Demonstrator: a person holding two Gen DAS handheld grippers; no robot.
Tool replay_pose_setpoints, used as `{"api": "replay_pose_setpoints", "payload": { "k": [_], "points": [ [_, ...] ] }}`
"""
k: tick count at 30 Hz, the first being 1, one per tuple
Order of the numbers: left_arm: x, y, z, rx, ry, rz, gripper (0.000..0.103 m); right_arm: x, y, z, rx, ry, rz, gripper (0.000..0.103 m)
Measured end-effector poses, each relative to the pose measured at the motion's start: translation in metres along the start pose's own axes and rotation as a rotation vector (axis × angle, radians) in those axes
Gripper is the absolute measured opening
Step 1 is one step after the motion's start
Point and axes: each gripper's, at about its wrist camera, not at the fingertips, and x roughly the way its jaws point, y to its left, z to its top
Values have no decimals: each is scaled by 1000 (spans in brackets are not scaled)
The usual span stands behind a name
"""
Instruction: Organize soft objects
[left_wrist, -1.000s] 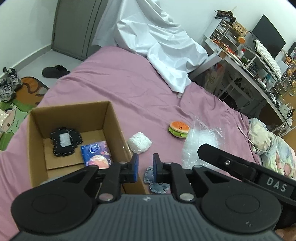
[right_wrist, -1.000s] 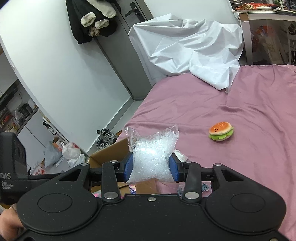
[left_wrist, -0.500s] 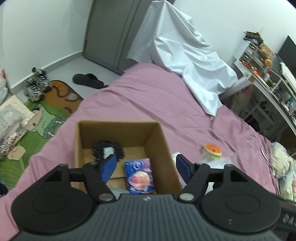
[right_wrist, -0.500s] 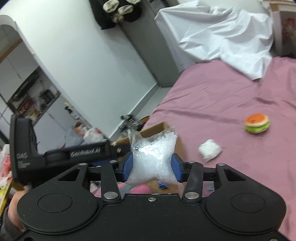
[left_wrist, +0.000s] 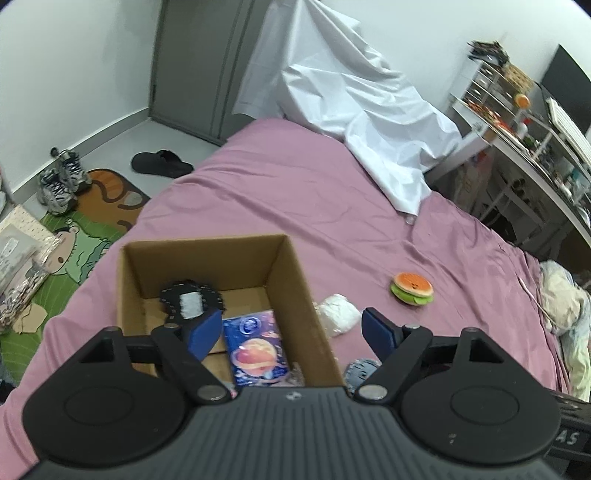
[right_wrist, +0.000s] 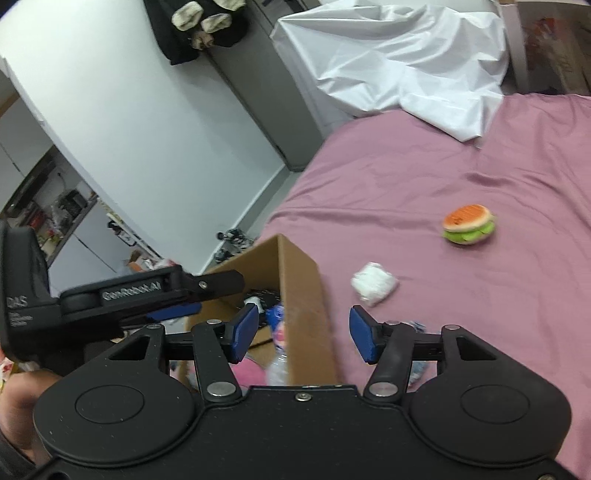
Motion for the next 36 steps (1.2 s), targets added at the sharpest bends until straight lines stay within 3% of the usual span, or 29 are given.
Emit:
{"api": "replay_pose_setpoints", "payload": {
  "k": [11, 21, 31, 34, 35, 36],
  "points": [
    [26, -36, 3, 159, 57, -16, 82, 9, -33, -11, 69, 43, -69, 55],
    [53, -61, 8, 203, 97, -37, 82, 36, -52, -21, 91, 120, -104, 55],
    [84, -85, 10, 264, 132, -12, 78, 65, -62, -26, 126, 166, -120, 55],
    [95, -89, 8, 278, 148, 0, 78, 75, -66, -28, 132, 183, -134, 46],
    [99, -90, 7, 282, 155, 6, 77, 77, -68, -28, 137, 188, -140, 33],
    [103, -91, 7, 284, 163, 14, 76, 79, -71, -27, 149, 190, -146, 26]
  ]
}}
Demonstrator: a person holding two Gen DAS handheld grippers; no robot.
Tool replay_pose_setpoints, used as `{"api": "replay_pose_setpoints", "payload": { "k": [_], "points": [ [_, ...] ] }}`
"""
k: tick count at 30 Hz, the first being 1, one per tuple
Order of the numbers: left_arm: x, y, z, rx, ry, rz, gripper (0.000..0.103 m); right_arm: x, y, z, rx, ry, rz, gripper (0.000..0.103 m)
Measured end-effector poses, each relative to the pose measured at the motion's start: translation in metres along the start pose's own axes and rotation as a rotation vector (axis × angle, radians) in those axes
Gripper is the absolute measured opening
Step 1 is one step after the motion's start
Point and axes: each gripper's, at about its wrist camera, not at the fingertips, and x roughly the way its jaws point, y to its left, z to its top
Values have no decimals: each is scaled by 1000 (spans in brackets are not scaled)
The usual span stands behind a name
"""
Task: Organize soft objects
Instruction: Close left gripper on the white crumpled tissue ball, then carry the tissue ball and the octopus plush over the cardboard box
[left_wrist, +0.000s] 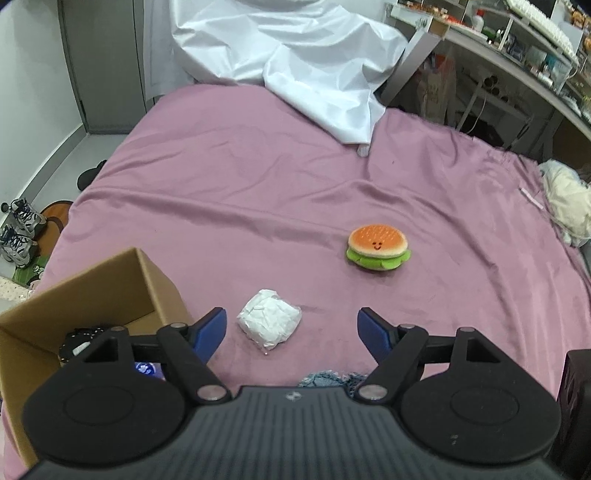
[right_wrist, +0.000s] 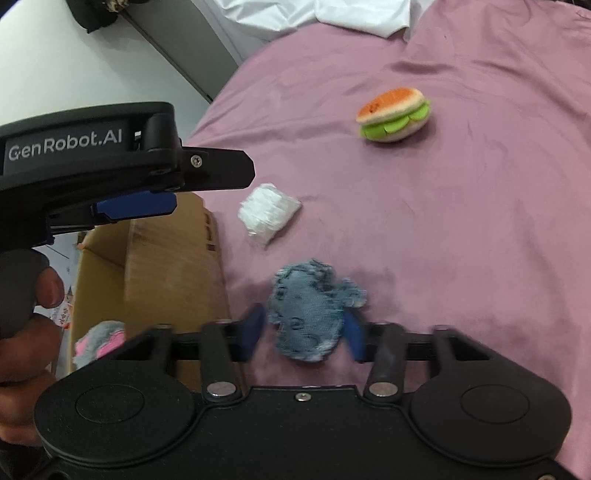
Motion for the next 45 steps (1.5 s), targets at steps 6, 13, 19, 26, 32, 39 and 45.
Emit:
{"api": "replay_pose_setpoints", "payload": {
  "k": [6, 13, 19, 26, 32, 39, 45],
  "points": [
    [16, -7, 0, 18, 29, 27, 67, -8, -17, 3, 39, -31, 43, 17],
    [38, -21, 2, 71, 60, 81, 57, -19, -35, 8, 83, -56, 54, 16],
    [55, -27, 2, 123, 100, 137, 52, -25, -50, 12, 116, -70, 55, 16],
    [75, -26, 9, 180, 171, 226, 52, -33, -60, 12, 132, -80, 57, 16],
    [78, -28, 9, 250, 193, 261, 36, -46, -61, 13, 136, -109, 45, 14],
    [53, -23, 8, 237, 133, 221, 35, -61, -59, 13, 130, -137, 41, 13],
    [24, -21, 12, 214, 78, 186, 35, -69, -46, 15, 101, -153, 49, 12]
  ]
}}
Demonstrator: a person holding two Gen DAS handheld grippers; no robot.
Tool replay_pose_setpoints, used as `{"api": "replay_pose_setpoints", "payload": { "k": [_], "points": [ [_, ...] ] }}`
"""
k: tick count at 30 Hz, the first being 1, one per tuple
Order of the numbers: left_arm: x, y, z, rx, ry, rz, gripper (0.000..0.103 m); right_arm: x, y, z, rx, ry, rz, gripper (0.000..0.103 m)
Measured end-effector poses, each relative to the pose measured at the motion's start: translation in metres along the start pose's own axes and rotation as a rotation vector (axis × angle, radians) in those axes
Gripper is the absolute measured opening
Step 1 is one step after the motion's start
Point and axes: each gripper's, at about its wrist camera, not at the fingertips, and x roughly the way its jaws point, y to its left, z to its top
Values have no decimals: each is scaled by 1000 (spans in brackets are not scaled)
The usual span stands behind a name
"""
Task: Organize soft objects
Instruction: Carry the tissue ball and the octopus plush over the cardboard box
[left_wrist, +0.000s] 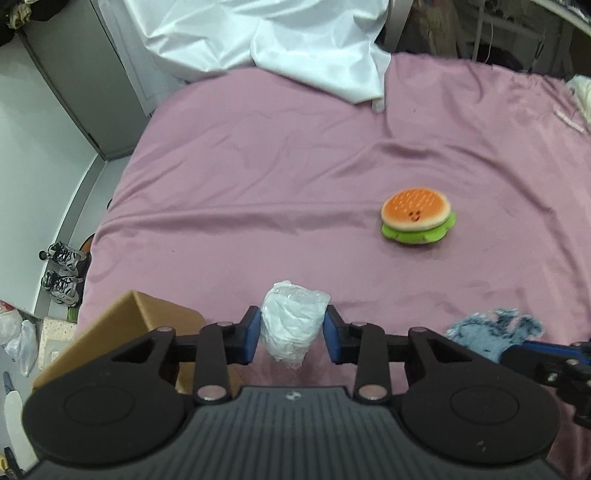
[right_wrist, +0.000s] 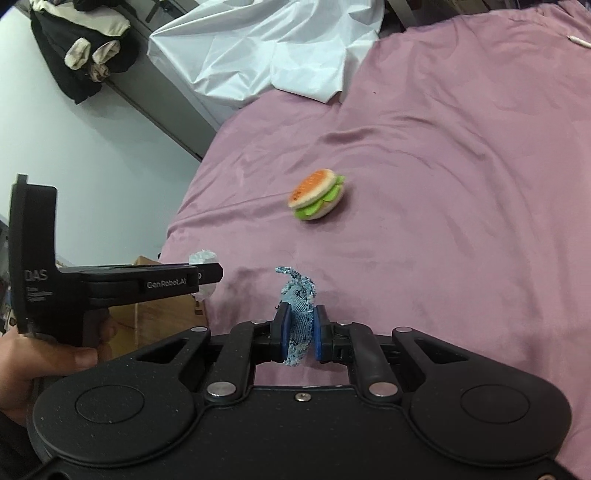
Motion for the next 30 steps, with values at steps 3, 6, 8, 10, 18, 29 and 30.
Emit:
{"api": "replay_pose_setpoints", "payload": {
  "k": [3, 6, 8, 10, 18, 29, 30],
  "points": [
    [-12, 4, -1, -13, -22, -12, 35, -6, 9, 2, -16, -15, 5, 12],
    [-25, 9, -4, -31, -45, -26, 35, -12, 17, 4, -32, -32, 10, 12],
    [-32, 14, -6, -51, -63, -34, 35, -14, 23, 5, -42, -42, 13, 12],
    [-39, 19, -9, -74, -79, -44, 35, -17, 29, 5, -54, -52, 19, 12],
    [-69, 43, -24, -139, -137, -65, 35, -27, 60, 5, -105, -94, 60, 11],
    [-96, 81, -52, -222, -192, -83, 35, -28, 106, -6, -191, -147, 109, 9],
    [-97, 85, -54, -228, -195, -84, 35, -28, 109, -7, -196, -149, 111, 9]
  ]
}}
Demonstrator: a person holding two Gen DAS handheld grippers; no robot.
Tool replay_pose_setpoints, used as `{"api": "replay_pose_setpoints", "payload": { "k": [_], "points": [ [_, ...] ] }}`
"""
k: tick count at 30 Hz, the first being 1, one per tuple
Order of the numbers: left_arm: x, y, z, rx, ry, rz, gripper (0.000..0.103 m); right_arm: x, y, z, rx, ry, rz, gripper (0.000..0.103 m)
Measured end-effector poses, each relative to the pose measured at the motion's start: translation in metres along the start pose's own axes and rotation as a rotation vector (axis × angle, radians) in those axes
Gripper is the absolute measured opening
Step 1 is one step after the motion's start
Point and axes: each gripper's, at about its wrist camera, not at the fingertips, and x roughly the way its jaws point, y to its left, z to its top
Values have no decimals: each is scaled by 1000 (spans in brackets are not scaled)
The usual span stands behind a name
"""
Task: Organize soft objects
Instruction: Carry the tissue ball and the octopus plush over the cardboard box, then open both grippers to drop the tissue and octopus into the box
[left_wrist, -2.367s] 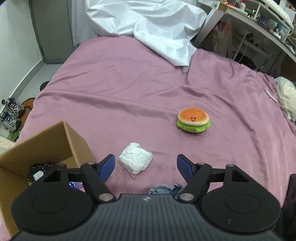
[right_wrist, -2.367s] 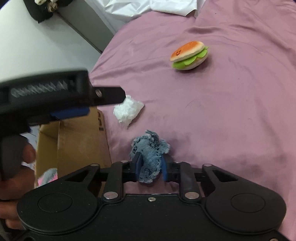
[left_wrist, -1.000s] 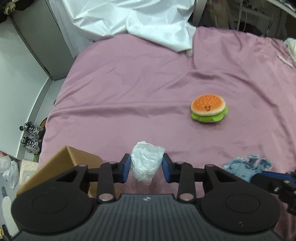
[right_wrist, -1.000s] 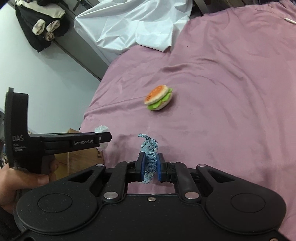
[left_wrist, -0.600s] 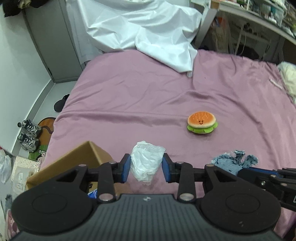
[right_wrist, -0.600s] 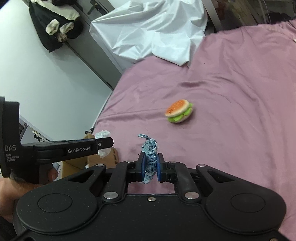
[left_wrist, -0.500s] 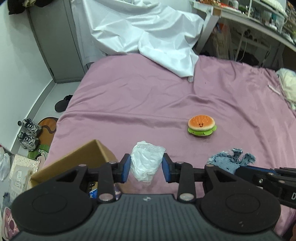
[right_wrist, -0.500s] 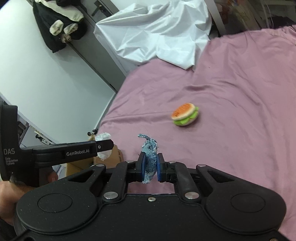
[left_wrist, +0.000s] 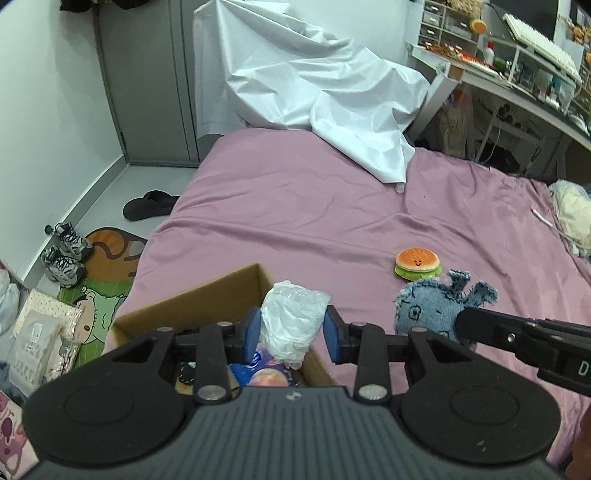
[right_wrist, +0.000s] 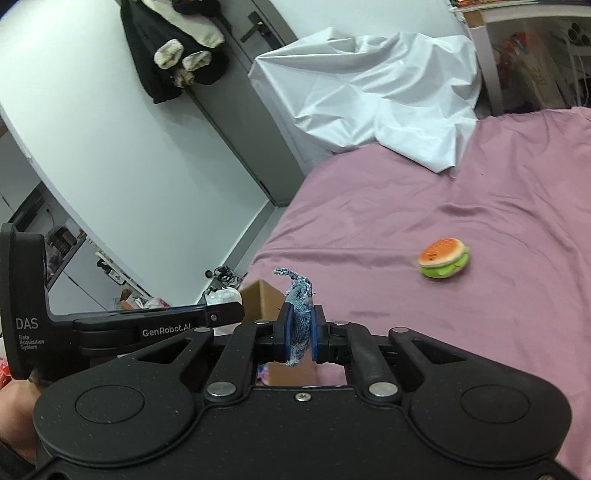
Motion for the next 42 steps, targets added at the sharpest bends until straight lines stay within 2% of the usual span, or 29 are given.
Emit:
{"api": "replay_pose_setpoints", "payload": {
  "k": [16, 23, 25, 29, 35, 37, 40, 42],
  "points": [
    [-12, 62, -28, -108, -34, -23, 35, 25, 53, -15, -122, 7, 33, 9],
    [-2, 83, -41, -164, -5, -48, 36, 37, 67, -20, -151, 28, 65, 9],
    [1, 87, -43, -184, -2, -35, 36, 41, 71, -21, -159, 40, 68, 9],
    [0, 97, -47, -203, -10, -60, 39, 52, 78, -23, -174, 63, 82, 9],
    [-7, 111, -48, -233, -41, -51, 47, 63, 82, -25, -149, 79, 107, 10],
    [-8, 115, -48, -241, -46, -48, 48, 66, 83, -26, -136, 101, 119, 15],
    [-11, 116, -47, -242, -59, -43, 57, 68, 82, -28, -124, 129, 105, 25],
    [-13, 112, -47, -234, -70, -44, 62, 64, 79, -27, -115, 118, 91, 38]
  ]
}}
